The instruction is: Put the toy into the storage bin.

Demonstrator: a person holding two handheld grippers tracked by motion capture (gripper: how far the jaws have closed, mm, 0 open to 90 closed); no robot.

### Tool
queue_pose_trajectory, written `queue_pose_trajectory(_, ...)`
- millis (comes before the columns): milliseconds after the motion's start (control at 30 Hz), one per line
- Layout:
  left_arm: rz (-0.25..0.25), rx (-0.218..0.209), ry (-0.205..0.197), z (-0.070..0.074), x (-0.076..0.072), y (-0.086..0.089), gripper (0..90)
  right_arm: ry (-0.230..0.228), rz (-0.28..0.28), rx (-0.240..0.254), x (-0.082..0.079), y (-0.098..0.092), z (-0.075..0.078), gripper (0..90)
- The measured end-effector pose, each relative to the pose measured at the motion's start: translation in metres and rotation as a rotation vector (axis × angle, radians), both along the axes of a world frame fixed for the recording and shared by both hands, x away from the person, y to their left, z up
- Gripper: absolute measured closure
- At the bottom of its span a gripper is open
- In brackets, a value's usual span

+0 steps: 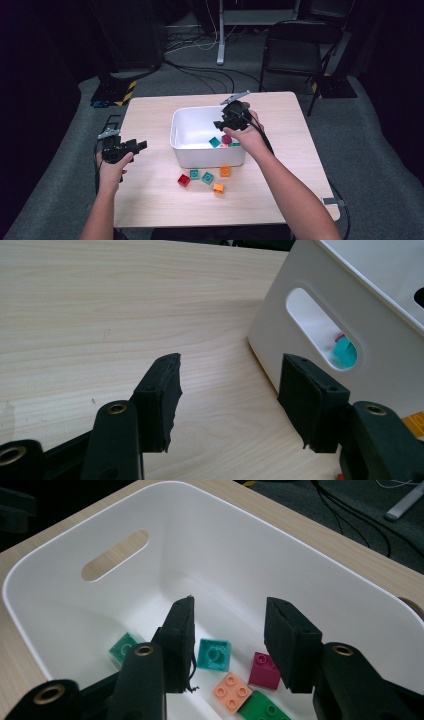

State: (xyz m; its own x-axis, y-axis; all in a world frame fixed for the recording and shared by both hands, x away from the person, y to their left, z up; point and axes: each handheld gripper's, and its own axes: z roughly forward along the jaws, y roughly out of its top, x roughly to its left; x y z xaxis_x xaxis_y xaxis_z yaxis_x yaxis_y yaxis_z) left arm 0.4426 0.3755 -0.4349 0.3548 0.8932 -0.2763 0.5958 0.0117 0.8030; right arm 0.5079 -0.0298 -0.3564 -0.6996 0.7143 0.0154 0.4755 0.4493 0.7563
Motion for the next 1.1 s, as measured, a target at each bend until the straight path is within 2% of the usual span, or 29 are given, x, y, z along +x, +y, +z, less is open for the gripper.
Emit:
queue_pose_trajectory(133, 0.003, 0.001, 0.0, 0.0, 0.0, 0.0, 41.5, -0.019, 0.026, -0.004, -0.009, -0.002, 0.003, 55.4)
queue_pose_trajectory(367, 0.0, 0.004, 0.0, -0.001, 0.0, -0.001, 41.4, -0.013, 0.064, 0.009, -0.021, -0.001, 0.007, 53.4)
queue_pose_trajectory(767, 0.007, 0.004, -0.004, -0.001, 0.0, -0.001, 41.4, -0.08, 0.127, 0.053, -0.069, -0.01, 0.021, 53.1)
queue_pose_trajectory(900, 0.004, 0.008, -0.001, -0.001, -0.001, -0.001, 41.4, -0.101, 0.147, 0.071, -0.09, -0.019, 0.017, 53.2)
queue_pose_trajectory(1100, 0.007, 0.008, 0.005, -0.002, 0.0, -0.001, 41.3, -0.107, 0.148, 0.07, -0.108, -0.027, 0.006, 53.3)
